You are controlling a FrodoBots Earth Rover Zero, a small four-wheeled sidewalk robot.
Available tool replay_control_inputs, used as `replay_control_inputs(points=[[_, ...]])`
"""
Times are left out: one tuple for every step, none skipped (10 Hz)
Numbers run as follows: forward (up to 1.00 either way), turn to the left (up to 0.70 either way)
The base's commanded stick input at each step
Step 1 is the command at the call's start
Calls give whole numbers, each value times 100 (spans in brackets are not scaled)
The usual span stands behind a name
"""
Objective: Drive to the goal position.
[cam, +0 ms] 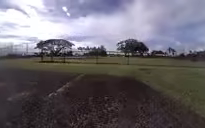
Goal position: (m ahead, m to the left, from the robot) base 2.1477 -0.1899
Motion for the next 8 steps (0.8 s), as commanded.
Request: replay_control_inputs(points=[[50,32],[50,50],[50,50],[50,50],[50,50],[50,50],[50,50],[50,50]])
